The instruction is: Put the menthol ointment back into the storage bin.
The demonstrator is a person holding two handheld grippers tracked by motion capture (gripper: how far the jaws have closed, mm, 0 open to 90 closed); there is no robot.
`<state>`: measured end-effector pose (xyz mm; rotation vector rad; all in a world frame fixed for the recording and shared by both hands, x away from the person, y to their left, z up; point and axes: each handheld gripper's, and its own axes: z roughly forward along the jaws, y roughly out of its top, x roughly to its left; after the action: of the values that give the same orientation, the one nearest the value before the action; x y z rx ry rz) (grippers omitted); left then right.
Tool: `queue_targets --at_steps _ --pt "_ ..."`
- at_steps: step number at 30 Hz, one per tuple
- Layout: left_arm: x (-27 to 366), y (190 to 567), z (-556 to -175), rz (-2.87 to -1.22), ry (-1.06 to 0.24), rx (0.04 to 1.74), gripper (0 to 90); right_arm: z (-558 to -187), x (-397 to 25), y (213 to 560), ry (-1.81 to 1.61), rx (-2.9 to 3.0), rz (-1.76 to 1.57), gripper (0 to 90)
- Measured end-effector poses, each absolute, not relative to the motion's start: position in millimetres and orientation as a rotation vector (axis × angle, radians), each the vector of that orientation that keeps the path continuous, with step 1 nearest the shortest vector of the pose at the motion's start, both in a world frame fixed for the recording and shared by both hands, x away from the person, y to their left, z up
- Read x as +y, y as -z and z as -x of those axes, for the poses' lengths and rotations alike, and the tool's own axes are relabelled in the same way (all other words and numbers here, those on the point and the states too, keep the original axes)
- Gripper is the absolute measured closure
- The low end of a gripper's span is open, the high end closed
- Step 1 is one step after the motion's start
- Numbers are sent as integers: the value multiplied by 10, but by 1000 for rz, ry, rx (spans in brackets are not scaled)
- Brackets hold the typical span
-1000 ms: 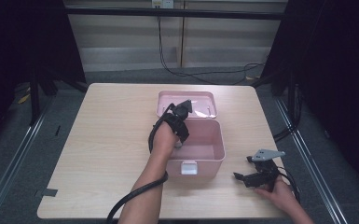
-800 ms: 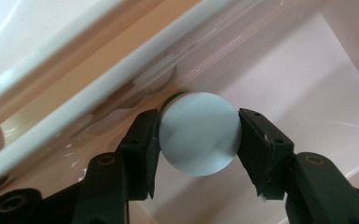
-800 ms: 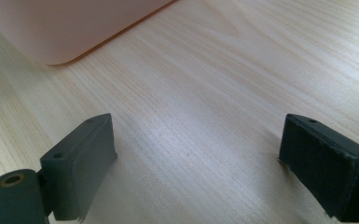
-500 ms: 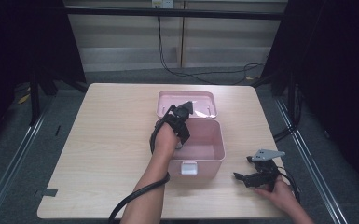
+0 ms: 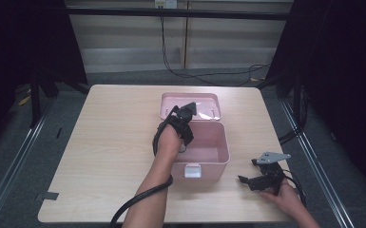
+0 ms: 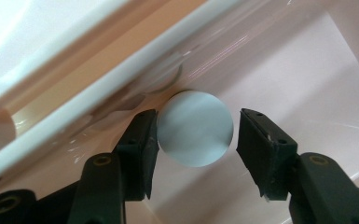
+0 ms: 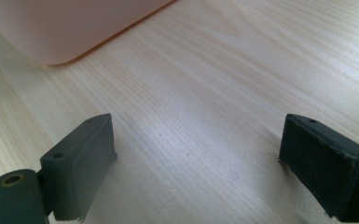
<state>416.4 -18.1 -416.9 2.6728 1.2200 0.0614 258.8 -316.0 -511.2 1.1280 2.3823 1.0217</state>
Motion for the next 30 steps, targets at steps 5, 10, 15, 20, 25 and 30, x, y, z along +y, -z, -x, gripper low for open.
queue_targets --at_steps 5,10,15,20,25,30 --pt "-174 4165 -4165 -2676 -59 1239 462 -2588 -3160 5112 -1022 2382 -1128 97" --pt "-153 4170 -4172 -2674 -55 1249 454 -2587 -3159 5112 -1022 2382 -1131 97" --pt "-142 4162 -4168 -2673 -66 1274 429 -2588 -3160 5112 -1022 2383 -1129 97" --pt "-129 4151 -4162 -2666 -50 1273 409 -2587 -3159 5112 -1022 2382 -1131 97" --pt "-106 4097 -4152 -2660 -48 1274 384 -2587 -3160 5112 -1022 2383 -1130 97" --pt "-87 4031 -4137 -2656 -40 1274 361 -2588 -3160 5112 -1022 2383 -1128 97"
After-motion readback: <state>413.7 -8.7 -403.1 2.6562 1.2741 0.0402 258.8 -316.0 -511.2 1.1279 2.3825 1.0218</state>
